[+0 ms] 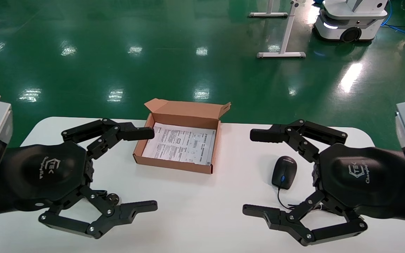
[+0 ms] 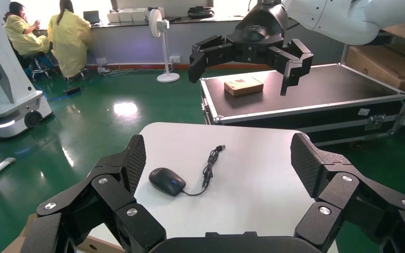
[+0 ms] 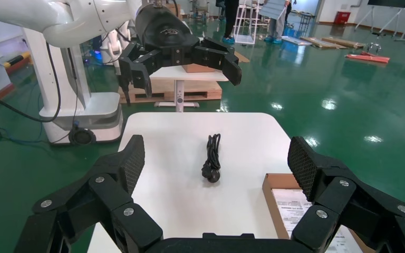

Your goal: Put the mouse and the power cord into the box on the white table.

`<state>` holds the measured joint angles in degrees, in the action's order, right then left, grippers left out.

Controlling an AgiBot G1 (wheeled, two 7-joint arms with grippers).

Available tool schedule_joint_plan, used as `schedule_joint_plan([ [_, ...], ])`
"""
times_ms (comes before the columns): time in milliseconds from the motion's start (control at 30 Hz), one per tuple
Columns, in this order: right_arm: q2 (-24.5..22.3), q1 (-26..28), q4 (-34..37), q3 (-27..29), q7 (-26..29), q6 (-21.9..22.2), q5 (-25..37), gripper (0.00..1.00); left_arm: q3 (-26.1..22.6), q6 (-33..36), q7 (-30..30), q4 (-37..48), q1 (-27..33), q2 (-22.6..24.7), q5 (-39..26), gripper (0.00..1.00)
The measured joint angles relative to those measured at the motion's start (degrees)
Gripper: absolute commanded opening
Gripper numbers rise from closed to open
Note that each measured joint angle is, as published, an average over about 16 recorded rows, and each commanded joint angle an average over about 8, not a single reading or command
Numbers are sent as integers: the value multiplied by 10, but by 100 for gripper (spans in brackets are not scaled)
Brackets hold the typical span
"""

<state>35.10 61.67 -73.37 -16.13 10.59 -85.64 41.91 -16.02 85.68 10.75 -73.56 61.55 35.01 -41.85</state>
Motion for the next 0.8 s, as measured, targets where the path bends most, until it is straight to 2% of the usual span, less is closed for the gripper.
schedule_joint_plan([
  [233, -1, 0, 1, 0, -2, 0, 2, 100, -3, 5, -1, -2, 3, -1, -7, 100],
  [433, -6, 7, 13, -7, -30, -12, 32, 100, -34, 25, -7, -7, 37, -10, -53, 100],
  [600, -13, 30, 40, -29, -94, -28, 94, 100, -84, 41, -24, -5, 90, -19, -123, 100],
  [800, -14, 78, 106, -77, -212, -43, 206, 100, -168, 52, -66, 25, 171, -17, -242, 100],
])
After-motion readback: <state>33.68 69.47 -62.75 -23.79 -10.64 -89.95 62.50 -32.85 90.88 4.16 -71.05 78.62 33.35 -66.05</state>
